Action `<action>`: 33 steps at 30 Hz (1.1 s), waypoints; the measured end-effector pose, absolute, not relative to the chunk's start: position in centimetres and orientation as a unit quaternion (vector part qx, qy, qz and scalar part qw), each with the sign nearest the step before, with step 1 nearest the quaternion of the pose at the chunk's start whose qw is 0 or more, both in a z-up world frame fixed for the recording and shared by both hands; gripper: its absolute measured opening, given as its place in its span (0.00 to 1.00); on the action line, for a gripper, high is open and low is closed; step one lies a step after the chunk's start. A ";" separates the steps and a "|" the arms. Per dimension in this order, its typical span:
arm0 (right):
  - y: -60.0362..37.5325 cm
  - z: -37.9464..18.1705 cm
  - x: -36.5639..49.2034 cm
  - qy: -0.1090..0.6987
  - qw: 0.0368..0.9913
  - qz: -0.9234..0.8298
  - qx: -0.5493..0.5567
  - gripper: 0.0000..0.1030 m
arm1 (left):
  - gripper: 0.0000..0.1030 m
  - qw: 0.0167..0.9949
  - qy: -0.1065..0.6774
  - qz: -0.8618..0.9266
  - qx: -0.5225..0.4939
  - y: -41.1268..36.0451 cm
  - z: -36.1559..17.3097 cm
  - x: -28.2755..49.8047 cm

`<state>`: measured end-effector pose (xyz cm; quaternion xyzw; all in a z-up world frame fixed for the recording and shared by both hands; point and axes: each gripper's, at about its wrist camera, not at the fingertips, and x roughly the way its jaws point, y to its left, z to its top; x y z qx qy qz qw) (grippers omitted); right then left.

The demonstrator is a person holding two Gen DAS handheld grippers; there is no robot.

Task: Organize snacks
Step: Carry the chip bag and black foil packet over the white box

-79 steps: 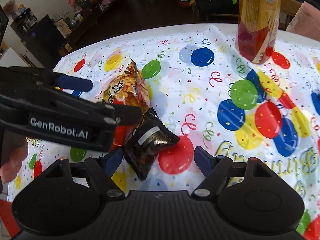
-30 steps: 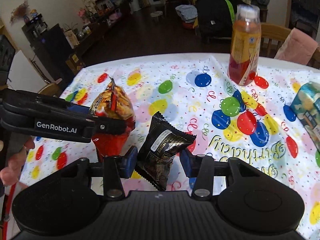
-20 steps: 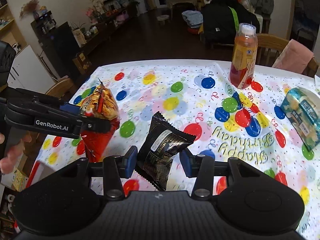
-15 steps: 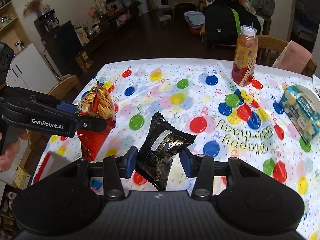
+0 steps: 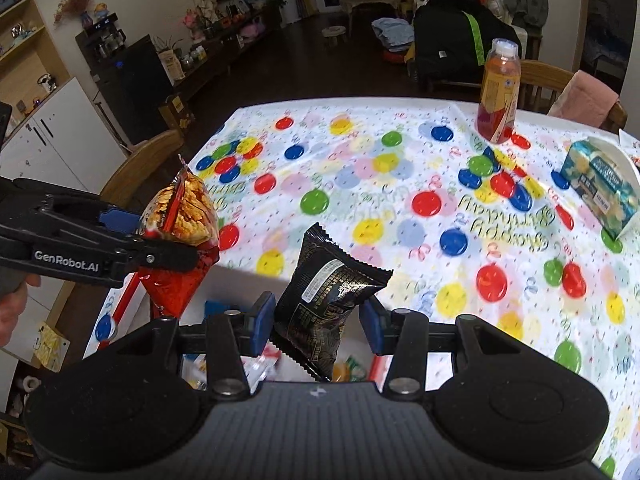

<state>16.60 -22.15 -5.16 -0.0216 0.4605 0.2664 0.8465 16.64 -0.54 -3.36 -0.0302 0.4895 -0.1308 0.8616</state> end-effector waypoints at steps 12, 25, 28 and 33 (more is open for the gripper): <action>-19.9 -7.9 11.7 0.485 0.830 0.272 -0.043 0.44 | 0.54 0.841 0.524 -0.130 -0.029 1.0 -6.8 11.3; -16.7 -12.0 9.4 0.501 0.811 0.284 -0.102 0.44 | 0.54 0.820 0.557 -0.127 -0.007 0.3 -11.1 9.4; -16.2 -12.4 9.0 0.498 0.809 0.288 -0.119 0.44 | 0.54 0.817 0.563 -0.123 -0.002 0.1 -12.0 9.3; -16.1 -13.2 8.7 0.504 0.806 0.284 -0.126 0.45 | 0.54 0.815 0.567 -0.123 -0.002 -0.1 -12.9 9.2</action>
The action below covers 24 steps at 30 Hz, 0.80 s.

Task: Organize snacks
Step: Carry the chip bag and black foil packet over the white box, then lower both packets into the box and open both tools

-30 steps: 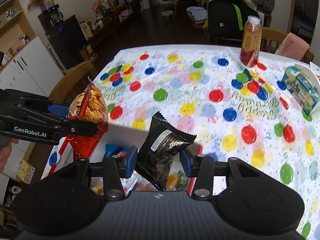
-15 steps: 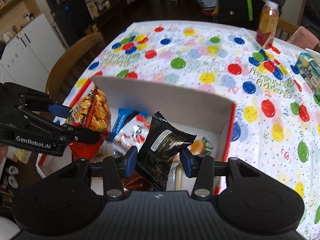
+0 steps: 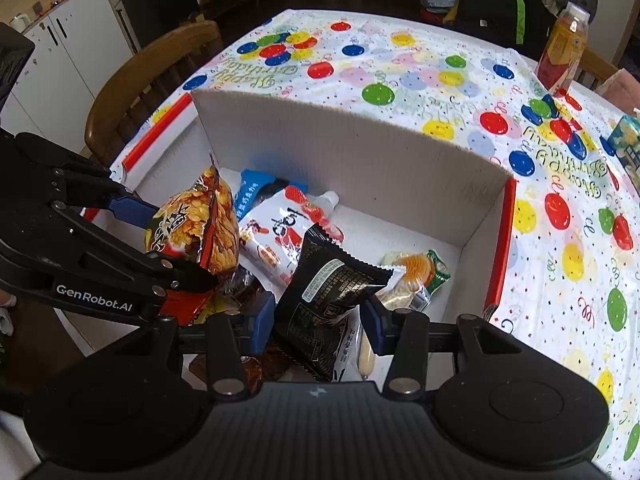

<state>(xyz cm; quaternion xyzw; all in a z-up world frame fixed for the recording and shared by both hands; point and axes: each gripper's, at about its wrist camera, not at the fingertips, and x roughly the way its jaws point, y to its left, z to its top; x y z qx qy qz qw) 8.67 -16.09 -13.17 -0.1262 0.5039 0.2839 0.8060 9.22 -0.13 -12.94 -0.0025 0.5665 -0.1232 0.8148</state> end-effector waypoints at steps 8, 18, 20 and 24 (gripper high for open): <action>-16.3 -13.5 8.6 0.503 0.811 0.277 -0.109 0.45 | 0.56 0.815 0.566 -0.123 -0.008 -0.5 -13.4 9.1; -17.8 -12.8 8.4 0.491 0.826 0.268 -0.069 0.57 | 0.66 0.824 0.554 -0.118 -0.007 -0.7 -13.3 8.5; -18.2 -12.5 8.4 0.490 0.828 0.265 -0.061 0.57 | 0.77 0.828 0.548 -0.119 -0.005 -0.8 -13.1 8.2; -19.2 -11.9 8.0 0.485 0.834 0.258 -0.046 0.57 | 0.82 0.837 0.534 -0.118 0.002 -0.9 -12.3 7.7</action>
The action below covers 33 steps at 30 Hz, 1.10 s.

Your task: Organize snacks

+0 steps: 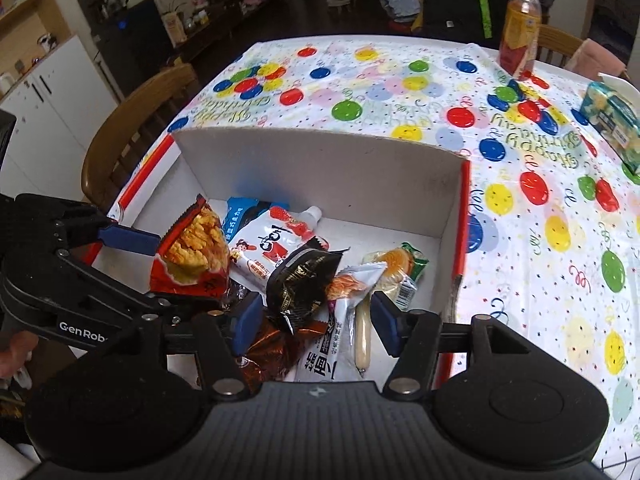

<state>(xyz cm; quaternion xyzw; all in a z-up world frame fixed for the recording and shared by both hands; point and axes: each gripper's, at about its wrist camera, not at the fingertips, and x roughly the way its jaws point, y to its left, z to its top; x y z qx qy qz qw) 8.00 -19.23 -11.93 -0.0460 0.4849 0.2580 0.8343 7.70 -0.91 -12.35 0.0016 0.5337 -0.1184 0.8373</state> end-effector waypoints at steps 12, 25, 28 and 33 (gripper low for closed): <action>-21.6 -9.2 5.6 0.442 0.863 0.245 -0.008 0.70 | 0.91 0.869 0.481 -0.116 -0.006 -0.8 -8.7 5.7; -23.0 -5.7 2.3 0.399 0.884 0.243 0.035 0.73 | 0.97 0.895 0.431 -0.109 -0.027 -0.5 -4.2 2.0; -23.1 -5.1 1.6 0.393 0.887 0.239 0.043 0.73 | 0.98 0.900 0.422 -0.106 -0.028 -0.5 -3.6 1.2; -23.1 -4.4 0.2 0.376 0.895 0.235 0.045 0.84 | 0.99 0.908 0.408 -0.094 -0.018 -0.6 -3.0 -0.2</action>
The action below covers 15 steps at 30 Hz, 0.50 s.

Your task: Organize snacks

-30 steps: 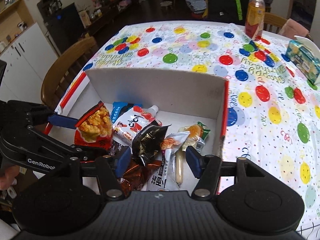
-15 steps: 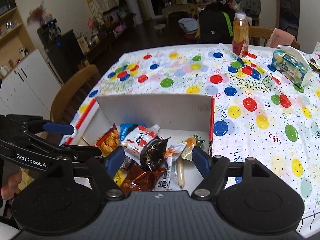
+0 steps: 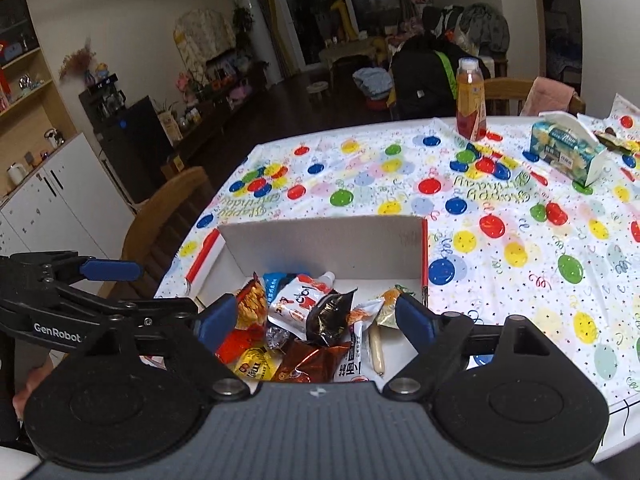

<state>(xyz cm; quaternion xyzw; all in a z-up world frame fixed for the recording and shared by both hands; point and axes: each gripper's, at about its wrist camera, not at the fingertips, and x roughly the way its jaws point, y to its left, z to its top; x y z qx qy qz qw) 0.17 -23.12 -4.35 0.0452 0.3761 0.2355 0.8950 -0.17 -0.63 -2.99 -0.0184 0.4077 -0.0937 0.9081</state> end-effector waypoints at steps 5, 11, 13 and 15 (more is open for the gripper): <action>-23.3 -3.9 -1.2 0.363 0.902 0.228 0.058 0.98 | 1.00 0.915 0.395 -0.081 -0.024 -0.1 -2.3 -1.1; -23.5 -3.7 -2.5 0.352 0.908 0.212 0.081 1.00 | 1.00 0.924 0.376 -0.066 -0.018 0.1 -1.8 -2.4; -23.6 -3.6 -2.9 0.347 0.911 0.205 0.087 1.00 | 1.00 0.925 0.373 -0.064 -0.019 0.0 -1.6 -2.7; -23.7 -3.6 -3.2 0.344 0.914 0.195 0.091 1.00 | 1.00 0.926 0.371 -0.066 -0.020 -0.1 -1.5 -2.9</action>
